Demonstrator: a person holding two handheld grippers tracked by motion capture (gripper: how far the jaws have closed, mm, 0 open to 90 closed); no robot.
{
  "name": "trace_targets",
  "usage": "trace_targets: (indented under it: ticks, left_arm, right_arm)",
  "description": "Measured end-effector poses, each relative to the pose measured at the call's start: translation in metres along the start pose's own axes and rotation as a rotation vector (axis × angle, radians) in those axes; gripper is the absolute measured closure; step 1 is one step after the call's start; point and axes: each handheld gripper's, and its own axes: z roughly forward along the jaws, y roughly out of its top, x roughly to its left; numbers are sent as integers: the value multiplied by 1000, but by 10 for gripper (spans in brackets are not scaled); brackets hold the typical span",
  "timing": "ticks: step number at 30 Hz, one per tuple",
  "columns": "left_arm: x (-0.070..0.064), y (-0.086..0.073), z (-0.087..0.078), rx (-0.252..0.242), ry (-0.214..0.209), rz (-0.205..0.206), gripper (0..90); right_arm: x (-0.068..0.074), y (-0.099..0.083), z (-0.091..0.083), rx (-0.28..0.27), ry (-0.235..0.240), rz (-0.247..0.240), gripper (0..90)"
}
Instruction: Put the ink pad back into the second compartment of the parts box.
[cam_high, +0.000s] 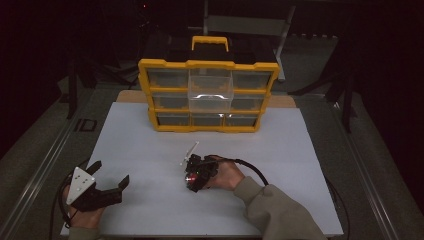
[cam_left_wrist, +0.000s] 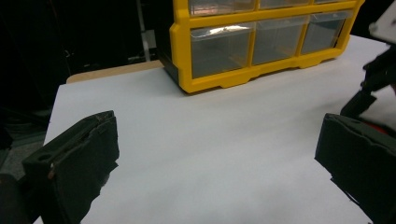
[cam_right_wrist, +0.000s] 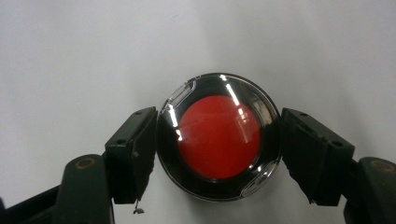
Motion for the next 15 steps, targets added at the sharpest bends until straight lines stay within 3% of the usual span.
trace_targets:
  ticks: [5,8,15]
  left_arm:
    - [0,0,0,-3,0,-3,2]
    - [0,0,0,-2,1,-1,2]
    - [0,0,0,-2,1,-1,2]
  right_arm:
    - [-7,0,-16,-23,-29,5,295]
    - [-9,0,-23,-37,-35,38,295]
    - [-14,-1,-40,-64,-58,61,295]
